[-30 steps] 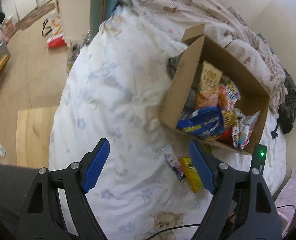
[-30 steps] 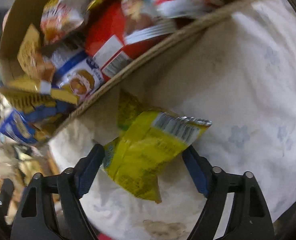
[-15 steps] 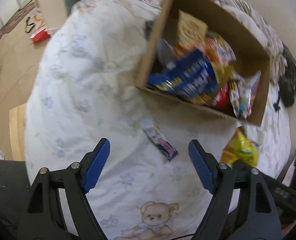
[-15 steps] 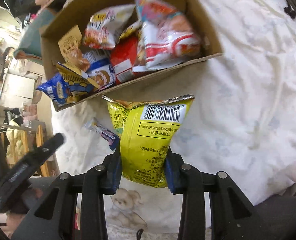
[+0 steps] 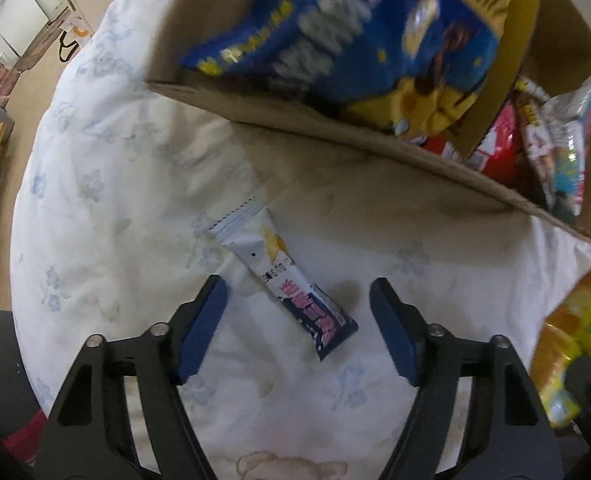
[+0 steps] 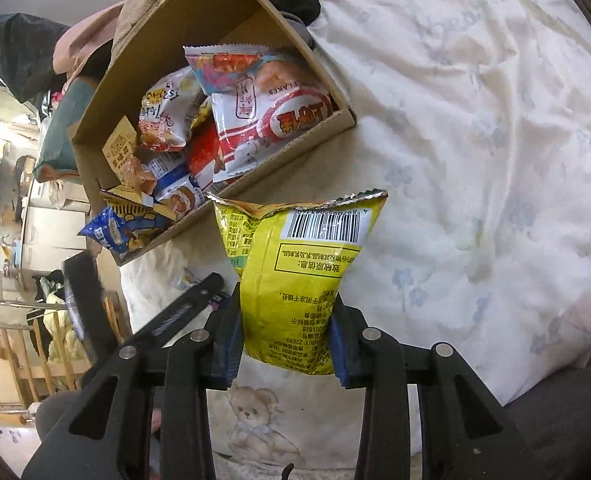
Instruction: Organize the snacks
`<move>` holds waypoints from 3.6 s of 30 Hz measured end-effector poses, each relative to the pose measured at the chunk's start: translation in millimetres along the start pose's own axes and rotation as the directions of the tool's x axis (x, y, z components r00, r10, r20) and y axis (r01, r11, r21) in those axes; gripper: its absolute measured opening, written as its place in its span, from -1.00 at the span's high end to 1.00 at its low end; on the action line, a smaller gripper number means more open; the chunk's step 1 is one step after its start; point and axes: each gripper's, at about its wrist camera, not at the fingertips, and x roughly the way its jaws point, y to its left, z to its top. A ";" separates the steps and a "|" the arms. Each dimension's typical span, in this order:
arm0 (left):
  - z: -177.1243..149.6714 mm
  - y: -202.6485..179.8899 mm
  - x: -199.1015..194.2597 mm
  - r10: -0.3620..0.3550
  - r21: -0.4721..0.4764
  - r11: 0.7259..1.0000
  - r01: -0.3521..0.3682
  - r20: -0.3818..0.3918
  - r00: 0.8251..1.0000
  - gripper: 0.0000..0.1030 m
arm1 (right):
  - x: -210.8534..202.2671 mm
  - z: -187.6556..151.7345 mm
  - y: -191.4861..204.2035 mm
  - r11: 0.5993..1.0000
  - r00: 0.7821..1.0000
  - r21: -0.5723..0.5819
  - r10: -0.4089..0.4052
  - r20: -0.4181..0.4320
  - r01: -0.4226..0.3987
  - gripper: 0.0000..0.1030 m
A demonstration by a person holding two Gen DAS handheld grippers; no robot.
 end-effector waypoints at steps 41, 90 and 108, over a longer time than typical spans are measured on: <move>25.6 -15.9 -148.2 -0.108 0.344 0.939 0.007 0.276 0.955 0.73 | -46.0 40.9 57.6 0.979 0.976 -0.198 0.001 0.219 0.043 0.28; 89.6 -35.5 -147.1 -0.152 0.315 0.948 0.039 0.342 0.927 -0.68 | -22.4 133.6 93.9 0.957 0.951 -0.278 0.161 0.263 -0.085 -0.48; 28.9 30.8 -201.3 -0.160 0.243 0.969 0.043 0.485 0.860 -1.00 | -82.5 33.6 98.8 0.916 0.910 -0.395 0.106 0.401 0.068 -0.74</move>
